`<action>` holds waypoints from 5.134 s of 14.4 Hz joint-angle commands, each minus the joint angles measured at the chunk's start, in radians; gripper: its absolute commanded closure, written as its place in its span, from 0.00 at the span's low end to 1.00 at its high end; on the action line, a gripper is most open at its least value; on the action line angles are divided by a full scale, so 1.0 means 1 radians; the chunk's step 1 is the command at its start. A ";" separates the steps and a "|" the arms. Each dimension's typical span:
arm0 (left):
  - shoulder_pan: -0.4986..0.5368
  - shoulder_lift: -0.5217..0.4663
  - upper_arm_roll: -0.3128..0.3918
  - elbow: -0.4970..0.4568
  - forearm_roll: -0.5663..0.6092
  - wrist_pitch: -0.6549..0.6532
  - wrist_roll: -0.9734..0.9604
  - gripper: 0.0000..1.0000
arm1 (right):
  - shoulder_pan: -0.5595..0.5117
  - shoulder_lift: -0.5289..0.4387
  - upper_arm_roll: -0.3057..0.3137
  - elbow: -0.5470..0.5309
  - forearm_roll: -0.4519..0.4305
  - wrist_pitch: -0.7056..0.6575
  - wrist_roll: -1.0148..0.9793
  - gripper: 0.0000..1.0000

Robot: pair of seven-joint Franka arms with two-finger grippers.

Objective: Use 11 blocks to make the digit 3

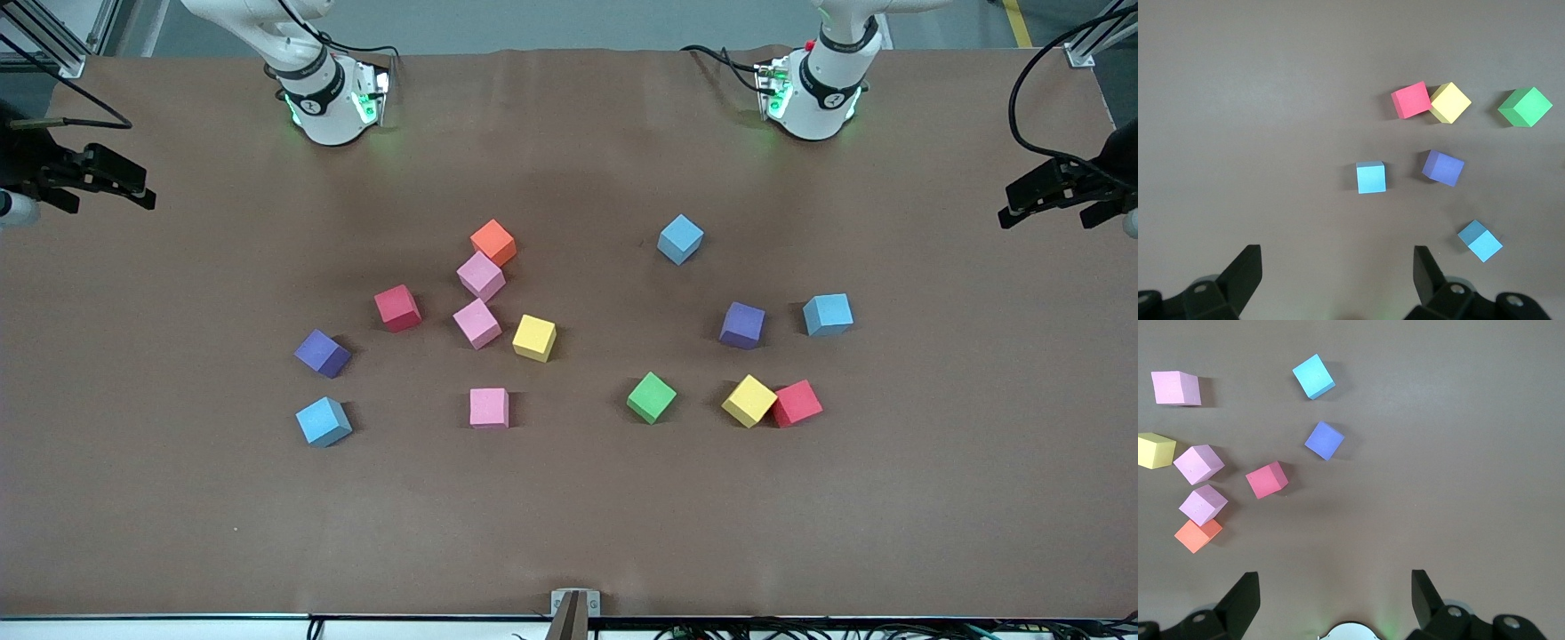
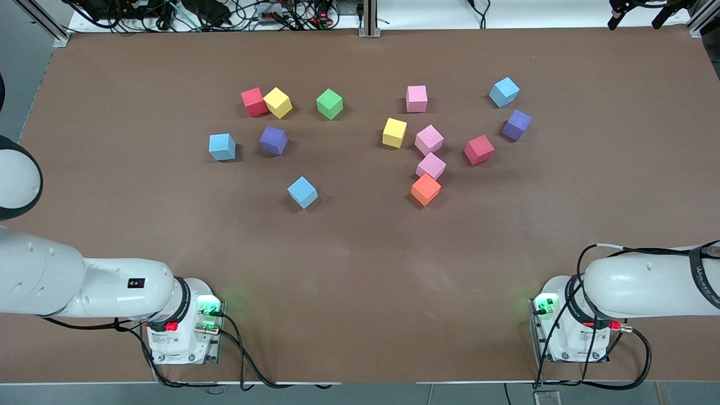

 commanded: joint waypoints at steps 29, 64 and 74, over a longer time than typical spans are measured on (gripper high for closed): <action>-0.010 0.011 -0.682 -0.800 -0.021 0.797 -1.225 0.00 | -0.013 -0.017 0.006 0.018 -0.020 0.017 -0.009 0.00; -0.013 0.305 -0.707 -0.945 0.187 1.167 -1.531 0.64 | 0.131 0.241 -0.030 0.082 -0.038 0.014 0.515 0.00; -0.280 0.388 -0.710 -0.701 0.324 0.988 -1.528 0.66 | 0.327 0.244 -0.096 0.075 -0.023 0.069 0.843 0.00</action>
